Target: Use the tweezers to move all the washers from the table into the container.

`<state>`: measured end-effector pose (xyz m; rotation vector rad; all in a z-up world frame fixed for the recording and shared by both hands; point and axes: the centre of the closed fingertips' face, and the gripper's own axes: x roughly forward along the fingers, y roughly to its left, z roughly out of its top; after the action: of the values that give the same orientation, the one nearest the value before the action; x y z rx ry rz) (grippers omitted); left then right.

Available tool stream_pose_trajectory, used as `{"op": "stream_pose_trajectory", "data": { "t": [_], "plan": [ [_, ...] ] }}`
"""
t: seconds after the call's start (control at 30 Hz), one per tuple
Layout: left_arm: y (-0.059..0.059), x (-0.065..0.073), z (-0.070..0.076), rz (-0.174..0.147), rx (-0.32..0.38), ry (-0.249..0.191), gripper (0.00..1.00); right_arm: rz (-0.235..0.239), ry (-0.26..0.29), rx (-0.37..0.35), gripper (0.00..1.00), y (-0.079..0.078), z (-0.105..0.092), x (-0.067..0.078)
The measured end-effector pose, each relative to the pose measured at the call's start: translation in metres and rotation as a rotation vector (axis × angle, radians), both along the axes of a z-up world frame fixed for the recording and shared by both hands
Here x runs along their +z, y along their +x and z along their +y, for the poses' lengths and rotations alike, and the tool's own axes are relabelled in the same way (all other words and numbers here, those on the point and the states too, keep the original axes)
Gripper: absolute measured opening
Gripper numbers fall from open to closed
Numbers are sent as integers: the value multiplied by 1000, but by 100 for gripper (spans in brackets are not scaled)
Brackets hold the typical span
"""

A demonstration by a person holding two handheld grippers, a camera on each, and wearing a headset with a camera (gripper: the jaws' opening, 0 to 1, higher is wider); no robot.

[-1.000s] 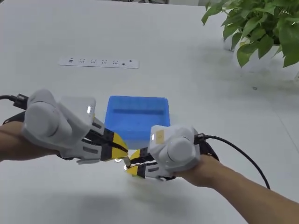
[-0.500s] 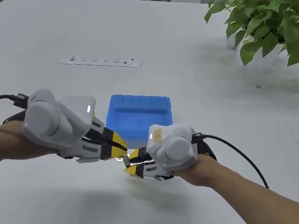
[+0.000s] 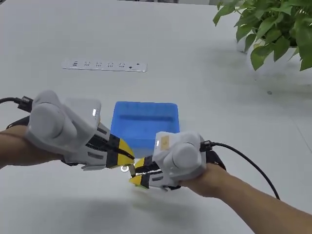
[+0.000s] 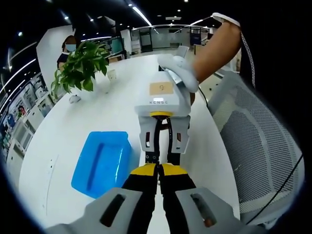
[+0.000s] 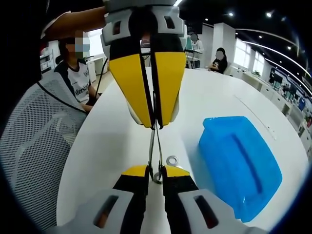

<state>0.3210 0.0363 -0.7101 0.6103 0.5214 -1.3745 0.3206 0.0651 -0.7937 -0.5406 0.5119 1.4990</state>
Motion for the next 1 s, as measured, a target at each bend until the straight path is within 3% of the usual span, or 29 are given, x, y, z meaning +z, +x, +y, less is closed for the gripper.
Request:
{"op": "stream_pose_trajectory", "data": {
  "t": [0.47,0.77,1.0],
  "plan": [
    [3,-1,-2,4,-1,-2,6,34,-9,-20,9,1,-1,0],
    [2,-1,-3,-18,-13,26,6,37,-12,-22,9,1,-2,0],
    [-2,3,-3,-15,-21,35,6,35,-6,-15,9,-3,-2,4]
  ]
}}
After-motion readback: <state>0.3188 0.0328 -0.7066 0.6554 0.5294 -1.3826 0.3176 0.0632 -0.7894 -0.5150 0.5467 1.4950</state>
